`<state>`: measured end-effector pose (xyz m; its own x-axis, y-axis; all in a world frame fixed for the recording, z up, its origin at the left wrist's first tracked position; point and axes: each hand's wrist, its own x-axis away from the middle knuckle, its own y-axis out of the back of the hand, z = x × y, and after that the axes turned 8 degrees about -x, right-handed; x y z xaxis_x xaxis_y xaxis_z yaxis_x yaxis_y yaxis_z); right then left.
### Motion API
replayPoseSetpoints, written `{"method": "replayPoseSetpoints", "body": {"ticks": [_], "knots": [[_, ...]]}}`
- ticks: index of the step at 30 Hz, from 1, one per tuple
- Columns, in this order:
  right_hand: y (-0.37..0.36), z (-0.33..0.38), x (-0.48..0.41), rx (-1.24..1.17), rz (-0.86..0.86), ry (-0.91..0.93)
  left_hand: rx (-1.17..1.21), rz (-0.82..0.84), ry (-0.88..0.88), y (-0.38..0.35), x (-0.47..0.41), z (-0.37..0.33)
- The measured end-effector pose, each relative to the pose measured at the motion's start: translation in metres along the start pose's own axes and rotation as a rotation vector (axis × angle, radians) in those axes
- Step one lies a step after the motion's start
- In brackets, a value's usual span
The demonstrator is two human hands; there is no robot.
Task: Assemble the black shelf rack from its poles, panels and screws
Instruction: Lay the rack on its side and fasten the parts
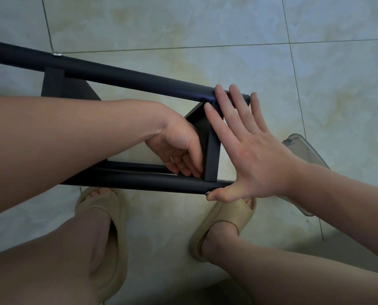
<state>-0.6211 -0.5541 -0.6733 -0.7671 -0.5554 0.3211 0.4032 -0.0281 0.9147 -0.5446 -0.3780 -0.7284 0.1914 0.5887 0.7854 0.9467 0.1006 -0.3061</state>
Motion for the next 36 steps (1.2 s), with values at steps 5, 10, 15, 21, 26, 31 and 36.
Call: {"method": "replayPoseSetpoints", "body": {"ticks": [5, 10, 15, 21, 26, 31, 36], "knots": [[0.001, -0.0026, -0.0041, 0.004, -0.01, 0.038, 0.002, 0.006, 0.016, 0.0013, -0.0003, 0.0005], [0.0017, -0.0065, -0.0075, -0.019, -0.013, 0.041, 0.053, 0.0, 0.006, 0.0017, -0.0005, 0.0029], [0.0002, -0.0057, -0.0077, -0.037, -0.026, 0.048, 0.054, 0.009, -0.01, 0.0034, 0.0036, 0.0018], [-0.0012, -0.0058, -0.0076, -0.05, -0.03, 0.044, 0.006, -0.043, -0.022, 0.0015, 0.0017, 0.0039], [-0.0024, -0.0058, -0.0077, -0.043, -0.032, 0.044, 0.003, -0.024, -0.029, 0.0033, 0.0028, 0.0025], [-0.0029, -0.0063, -0.0072, -0.047, -0.035, 0.044, -0.045, -0.045, -0.017, 0.0015, 0.0029, 0.0037], [-0.0033, -0.0062, -0.007, -0.047, -0.037, 0.043, -0.042, -0.049, -0.025, 0.002, 0.002, 0.0015]]}}
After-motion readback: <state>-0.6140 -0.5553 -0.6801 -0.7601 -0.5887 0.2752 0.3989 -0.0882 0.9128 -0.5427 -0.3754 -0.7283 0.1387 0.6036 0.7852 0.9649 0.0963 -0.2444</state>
